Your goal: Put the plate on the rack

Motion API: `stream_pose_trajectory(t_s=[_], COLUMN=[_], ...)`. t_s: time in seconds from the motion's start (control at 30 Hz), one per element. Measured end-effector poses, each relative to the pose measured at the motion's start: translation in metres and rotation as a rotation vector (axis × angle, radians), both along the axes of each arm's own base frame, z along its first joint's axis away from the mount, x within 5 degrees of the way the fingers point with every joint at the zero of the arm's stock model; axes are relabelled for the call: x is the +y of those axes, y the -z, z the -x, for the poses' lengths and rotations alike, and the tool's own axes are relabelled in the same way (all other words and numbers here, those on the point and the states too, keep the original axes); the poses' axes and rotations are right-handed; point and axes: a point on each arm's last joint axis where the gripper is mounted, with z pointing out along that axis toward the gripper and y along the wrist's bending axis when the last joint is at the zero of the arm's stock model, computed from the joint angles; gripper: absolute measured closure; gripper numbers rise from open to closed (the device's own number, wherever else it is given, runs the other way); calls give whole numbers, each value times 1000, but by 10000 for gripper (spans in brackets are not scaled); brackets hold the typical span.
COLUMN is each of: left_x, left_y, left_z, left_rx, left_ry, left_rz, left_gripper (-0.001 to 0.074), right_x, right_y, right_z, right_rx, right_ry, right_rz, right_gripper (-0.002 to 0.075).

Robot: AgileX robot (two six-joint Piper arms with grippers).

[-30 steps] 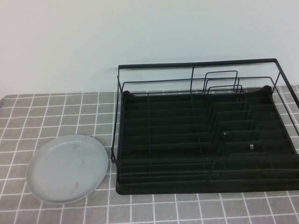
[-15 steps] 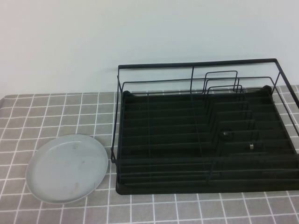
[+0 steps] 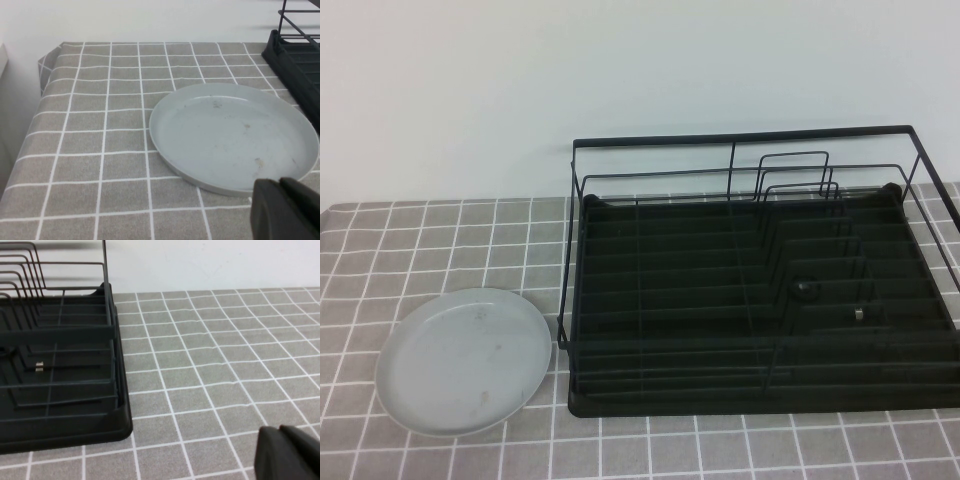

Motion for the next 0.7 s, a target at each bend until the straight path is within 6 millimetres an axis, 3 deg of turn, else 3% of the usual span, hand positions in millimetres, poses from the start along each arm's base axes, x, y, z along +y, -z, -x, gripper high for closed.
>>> stream_pose_trajectory(t_s=[0.7], left_x=[-2], left_y=[0], left_z=[0], left_rx=[-3], left_ry=[15], left_rz=[25], left_gripper=[735], right_x=[0], right_y=[0], right_z=[0], right_rx=[-5], right_ry=[-1], right_rz=[-4], right_gripper=[729])
